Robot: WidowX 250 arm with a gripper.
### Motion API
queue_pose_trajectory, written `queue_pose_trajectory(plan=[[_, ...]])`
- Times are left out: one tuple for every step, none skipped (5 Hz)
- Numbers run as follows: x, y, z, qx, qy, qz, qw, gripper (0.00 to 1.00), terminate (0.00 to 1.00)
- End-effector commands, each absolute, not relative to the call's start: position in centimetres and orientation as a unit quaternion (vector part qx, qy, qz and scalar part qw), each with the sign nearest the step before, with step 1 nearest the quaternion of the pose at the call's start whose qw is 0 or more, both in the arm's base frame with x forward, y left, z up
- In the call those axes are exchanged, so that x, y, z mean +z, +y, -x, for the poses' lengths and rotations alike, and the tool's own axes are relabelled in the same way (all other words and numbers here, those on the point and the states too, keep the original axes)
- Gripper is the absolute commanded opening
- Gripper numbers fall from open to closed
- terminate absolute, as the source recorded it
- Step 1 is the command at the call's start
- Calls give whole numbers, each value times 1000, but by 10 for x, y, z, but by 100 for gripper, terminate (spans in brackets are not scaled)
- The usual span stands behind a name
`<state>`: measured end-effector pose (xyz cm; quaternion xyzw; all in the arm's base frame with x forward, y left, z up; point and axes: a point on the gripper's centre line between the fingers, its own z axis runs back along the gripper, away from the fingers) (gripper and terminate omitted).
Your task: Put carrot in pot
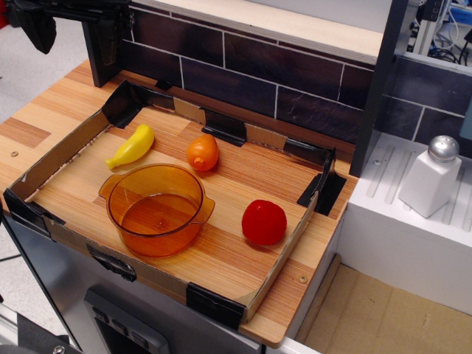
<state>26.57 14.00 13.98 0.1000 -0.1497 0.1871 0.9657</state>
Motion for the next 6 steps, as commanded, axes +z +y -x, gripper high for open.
queue_pose_trajectory(plan=[[140, 140, -266, 187, -150, -100, 966, 100, 0], [134, 122, -280, 186, -150, -100, 966, 100, 0], [120, 100, -295, 178, -130, -84, 972, 100, 0], [96, 77, -307, 168, -101, -73, 978, 100, 0], [72, 60, -314, 179, -90, -64, 978, 100, 0], [52, 51, -315, 168, -83, -64, 980, 100, 0]])
